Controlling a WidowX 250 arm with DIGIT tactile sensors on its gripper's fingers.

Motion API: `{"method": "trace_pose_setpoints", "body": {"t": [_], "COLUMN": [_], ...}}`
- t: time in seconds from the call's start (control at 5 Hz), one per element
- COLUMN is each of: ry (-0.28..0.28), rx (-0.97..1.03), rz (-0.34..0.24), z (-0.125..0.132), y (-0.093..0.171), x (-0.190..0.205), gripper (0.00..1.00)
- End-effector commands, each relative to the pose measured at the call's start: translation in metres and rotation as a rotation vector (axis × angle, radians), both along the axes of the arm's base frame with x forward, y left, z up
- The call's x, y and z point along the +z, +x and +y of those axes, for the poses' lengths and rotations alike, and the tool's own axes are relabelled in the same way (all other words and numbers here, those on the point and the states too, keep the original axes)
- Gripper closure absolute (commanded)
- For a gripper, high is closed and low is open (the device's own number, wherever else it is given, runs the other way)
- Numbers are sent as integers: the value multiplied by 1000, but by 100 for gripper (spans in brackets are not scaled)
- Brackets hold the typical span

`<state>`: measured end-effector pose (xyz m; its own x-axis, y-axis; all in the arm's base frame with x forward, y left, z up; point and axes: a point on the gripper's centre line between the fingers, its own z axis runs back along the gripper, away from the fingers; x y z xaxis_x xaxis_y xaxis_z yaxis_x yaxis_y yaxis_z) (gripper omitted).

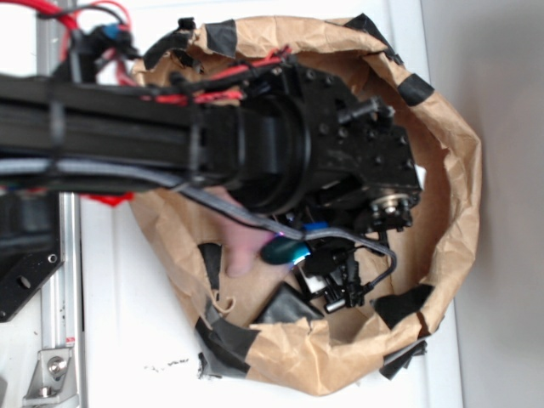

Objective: Grab the plastic pickle.

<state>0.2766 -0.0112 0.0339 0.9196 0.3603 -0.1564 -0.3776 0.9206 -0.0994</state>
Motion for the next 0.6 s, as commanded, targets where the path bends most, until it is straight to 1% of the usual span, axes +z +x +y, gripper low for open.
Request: {"method": "trace_pose_setpoints", "body": {"t": [0.0, 0.2, 0.4], "ry": [161, 159, 183], "rx": [-106, -131, -147], "rz": [-311, -317, -279], "z": [56, 59, 55], "y": [4, -1, -7], "x": [105, 119, 118], "gripper": [100, 100, 100]}}
